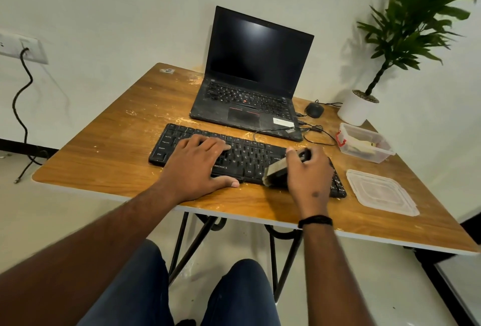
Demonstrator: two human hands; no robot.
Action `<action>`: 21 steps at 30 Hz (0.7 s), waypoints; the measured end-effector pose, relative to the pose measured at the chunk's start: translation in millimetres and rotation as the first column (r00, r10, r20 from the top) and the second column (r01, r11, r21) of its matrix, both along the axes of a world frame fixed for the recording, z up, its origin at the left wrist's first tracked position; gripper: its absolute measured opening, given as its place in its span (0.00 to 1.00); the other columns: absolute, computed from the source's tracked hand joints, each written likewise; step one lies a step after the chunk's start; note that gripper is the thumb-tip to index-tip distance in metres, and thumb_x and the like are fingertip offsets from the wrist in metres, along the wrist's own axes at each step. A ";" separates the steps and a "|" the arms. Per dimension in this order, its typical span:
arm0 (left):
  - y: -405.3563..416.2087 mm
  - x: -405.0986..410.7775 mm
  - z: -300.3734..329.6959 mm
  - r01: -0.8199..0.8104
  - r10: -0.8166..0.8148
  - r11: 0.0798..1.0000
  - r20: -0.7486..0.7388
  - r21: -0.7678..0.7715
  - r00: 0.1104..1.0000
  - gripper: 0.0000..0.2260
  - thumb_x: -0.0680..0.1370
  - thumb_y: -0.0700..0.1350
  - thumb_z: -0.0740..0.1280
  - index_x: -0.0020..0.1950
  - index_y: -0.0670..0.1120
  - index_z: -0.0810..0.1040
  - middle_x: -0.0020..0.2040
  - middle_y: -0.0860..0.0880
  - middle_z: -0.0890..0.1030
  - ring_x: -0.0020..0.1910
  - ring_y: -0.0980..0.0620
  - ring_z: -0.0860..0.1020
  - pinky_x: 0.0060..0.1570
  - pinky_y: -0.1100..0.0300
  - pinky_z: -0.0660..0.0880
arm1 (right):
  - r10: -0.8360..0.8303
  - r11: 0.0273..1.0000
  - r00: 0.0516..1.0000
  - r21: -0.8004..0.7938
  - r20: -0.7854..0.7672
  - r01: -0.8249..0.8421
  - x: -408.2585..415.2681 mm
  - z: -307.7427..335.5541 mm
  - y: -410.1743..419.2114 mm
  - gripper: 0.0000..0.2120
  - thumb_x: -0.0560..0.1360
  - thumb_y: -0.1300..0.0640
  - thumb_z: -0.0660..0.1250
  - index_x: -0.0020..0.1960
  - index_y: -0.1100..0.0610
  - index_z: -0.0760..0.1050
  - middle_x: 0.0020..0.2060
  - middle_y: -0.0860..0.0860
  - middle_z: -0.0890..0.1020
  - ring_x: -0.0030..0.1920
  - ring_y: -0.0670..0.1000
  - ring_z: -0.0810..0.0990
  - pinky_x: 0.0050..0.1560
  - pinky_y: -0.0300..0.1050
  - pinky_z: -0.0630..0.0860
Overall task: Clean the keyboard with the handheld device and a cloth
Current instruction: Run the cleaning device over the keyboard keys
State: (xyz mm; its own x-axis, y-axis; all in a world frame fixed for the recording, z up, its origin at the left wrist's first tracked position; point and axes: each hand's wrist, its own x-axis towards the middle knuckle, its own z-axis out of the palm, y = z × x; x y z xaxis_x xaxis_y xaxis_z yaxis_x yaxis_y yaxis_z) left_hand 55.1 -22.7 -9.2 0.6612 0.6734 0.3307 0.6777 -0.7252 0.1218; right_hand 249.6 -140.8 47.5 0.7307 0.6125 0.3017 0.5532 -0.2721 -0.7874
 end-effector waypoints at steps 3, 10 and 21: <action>0.2 0.9 -1.0 0.002 -0.002 1.000 0.008 -0.002 1.000 0.42 0.70 0.79 0.51 0.76 0.55 0.66 0.73 0.53 0.71 0.70 0.49 0.67 0.69 0.47 0.65 | 0.085 0.996 0.995 0.028 0.044 -0.086 -25.5 -1.5 8.5 0.10 0.79 0.50 0.65 0.48 0.56 0.70 0.39 0.47 0.76 0.39 0.43 0.77 0.34 0.36 0.74; -0.7 0.4 0.3 0.007 -0.006 1.000 0.022 -0.014 1.000 0.42 0.69 0.77 0.51 0.76 0.54 0.68 0.73 0.54 0.72 0.70 0.50 0.67 0.69 0.48 0.64 | 0.219 0.976 0.940 -0.053 0.262 -0.212 -57.4 3.0 22.1 0.09 0.77 0.47 0.66 0.47 0.51 0.70 0.35 0.45 0.75 0.35 0.45 0.76 0.34 0.41 0.78; 0.1 0.6 -1.0 0.002 -0.002 1.000 0.025 -0.001 1.000 0.43 0.69 0.80 0.51 0.76 0.55 0.67 0.73 0.54 0.72 0.70 0.49 0.67 0.68 0.47 0.65 | 0.091 0.994 0.972 -0.080 0.215 -0.076 -11.5 7.9 7.5 0.07 0.78 0.51 0.65 0.48 0.53 0.69 0.36 0.46 0.75 0.36 0.47 0.78 0.34 0.39 0.77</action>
